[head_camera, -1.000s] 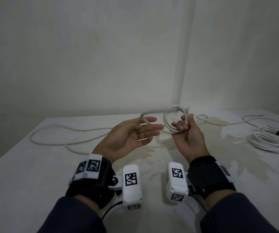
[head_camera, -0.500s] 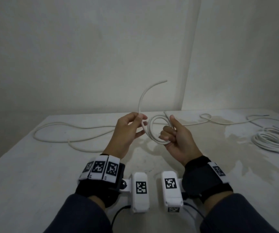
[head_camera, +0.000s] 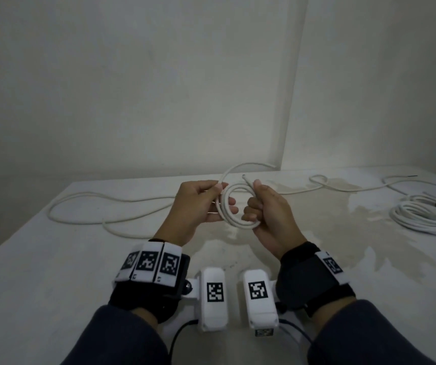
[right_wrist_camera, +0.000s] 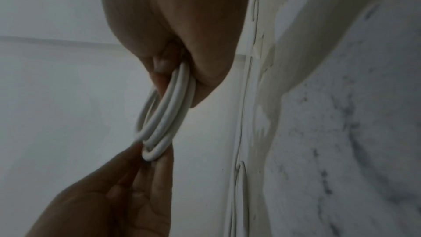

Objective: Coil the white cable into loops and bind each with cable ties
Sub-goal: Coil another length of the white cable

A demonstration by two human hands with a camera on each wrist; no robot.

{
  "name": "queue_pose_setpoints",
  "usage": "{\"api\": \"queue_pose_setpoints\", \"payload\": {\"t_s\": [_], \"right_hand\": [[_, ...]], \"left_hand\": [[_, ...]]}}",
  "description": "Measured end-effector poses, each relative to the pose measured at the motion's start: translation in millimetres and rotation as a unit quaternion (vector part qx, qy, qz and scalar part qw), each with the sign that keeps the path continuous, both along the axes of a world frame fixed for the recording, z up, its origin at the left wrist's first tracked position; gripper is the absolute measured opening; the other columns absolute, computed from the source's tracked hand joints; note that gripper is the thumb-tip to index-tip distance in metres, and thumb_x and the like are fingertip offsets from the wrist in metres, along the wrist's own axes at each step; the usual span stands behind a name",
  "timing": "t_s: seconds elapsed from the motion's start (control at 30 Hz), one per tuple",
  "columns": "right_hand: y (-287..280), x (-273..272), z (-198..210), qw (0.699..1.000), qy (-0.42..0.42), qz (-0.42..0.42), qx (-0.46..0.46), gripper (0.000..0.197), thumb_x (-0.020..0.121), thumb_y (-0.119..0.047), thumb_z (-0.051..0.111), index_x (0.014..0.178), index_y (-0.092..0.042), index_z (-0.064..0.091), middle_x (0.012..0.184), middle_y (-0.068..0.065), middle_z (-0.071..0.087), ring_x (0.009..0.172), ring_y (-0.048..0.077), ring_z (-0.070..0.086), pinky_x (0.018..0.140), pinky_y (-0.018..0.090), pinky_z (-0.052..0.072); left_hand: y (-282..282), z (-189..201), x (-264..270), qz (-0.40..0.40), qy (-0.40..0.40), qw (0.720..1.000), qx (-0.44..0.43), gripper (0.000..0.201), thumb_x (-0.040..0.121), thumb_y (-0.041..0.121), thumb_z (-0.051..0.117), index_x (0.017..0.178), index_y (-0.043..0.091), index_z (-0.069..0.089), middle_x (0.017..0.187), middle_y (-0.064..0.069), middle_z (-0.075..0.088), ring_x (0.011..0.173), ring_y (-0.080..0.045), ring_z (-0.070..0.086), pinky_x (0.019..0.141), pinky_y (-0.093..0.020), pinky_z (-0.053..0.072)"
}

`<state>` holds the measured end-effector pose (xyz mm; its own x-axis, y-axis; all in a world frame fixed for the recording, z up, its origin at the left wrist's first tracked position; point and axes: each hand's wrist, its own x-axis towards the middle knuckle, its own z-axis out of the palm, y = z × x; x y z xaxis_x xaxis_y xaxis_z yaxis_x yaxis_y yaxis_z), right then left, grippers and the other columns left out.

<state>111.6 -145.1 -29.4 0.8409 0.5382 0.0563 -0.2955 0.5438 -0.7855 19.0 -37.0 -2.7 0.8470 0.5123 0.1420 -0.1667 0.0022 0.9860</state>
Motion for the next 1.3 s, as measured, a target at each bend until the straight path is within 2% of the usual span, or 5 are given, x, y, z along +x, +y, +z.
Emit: {"api": "queue_pose_setpoints", "payload": {"t_s": [0.47, 0.83, 0.93, 1.1, 1.3], "right_hand": [[-13, 25, -6, 0.959, 0.212, -0.074, 0.174, 0.024, 0.101, -0.019, 0.045, 0.078, -0.014, 0.042, 0.043, -0.005, 0.032, 0.03, 0.008, 0.026, 0.036, 0.015, 0.036], [-7, 14, -7, 1.0, 0.001, -0.008, 0.006, 0.034, 0.098, -0.015, 0.05, 0.069, -0.017, 0.034, 0.052, -0.002, 0.035, 0.038, 0.008, 0.026, 0.034, 0.018, 0.027], [-6, 9, -4, 0.999, -0.038, 0.014, -0.007, 0.039, 0.098, -0.015, 0.051, 0.064, -0.017, 0.032, 0.051, -0.002, 0.032, 0.038, 0.008, 0.024, 0.034, 0.018, 0.025], [-8, 6, -3, 0.996, -0.08, 0.026, -0.026, 0.039, 0.096, -0.013, 0.053, 0.061, -0.017, 0.036, 0.05, -0.001, 0.032, 0.039, 0.008, 0.023, 0.034, 0.018, 0.024], [-6, 3, -5, 0.993, -0.092, 0.052, -0.048, 0.032, 0.095, -0.013, 0.054, 0.067, -0.015, 0.039, 0.048, -0.001, 0.034, 0.037, 0.008, 0.023, 0.036, 0.017, 0.022]], "left_hand": [[-4, -11, 0, -0.052, 0.041, 0.998, -0.01, 0.022, 0.099, 0.008, 0.047, 0.099, -0.007, 0.063, 0.069, -0.012, 0.068, 0.062, -0.019, 0.071, 0.057, -0.025, 0.057], [4, -12, 9, 0.087, -0.092, 0.989, 0.08, 0.015, 0.093, 0.006, 0.056, 0.1, 0.003, 0.07, 0.078, -0.002, 0.069, 0.068, 0.002, 0.065, 0.072, -0.014, 0.053], [1, -12, 11, 0.061, -0.075, 0.992, 0.075, 0.019, 0.093, 0.01, 0.058, 0.106, 0.005, 0.07, 0.09, -0.003, 0.072, 0.082, -0.007, 0.066, 0.081, -0.026, 0.056], [-7, -13, 8, -0.024, -0.049, 0.998, 0.024, 0.024, 0.097, 0.012, 0.052, 0.113, 0.003, 0.067, 0.091, -0.012, 0.072, 0.07, -0.017, 0.07, 0.064, -0.025, 0.057], [-4, -16, 15, -0.082, -0.036, 0.991, -0.096, 0.029, 0.099, 0.012, 0.046, 0.118, -0.003, 0.061, 0.062, -0.004, 0.047, 0.045, -0.009, 0.037, 0.045, -0.02, 0.036]]}}
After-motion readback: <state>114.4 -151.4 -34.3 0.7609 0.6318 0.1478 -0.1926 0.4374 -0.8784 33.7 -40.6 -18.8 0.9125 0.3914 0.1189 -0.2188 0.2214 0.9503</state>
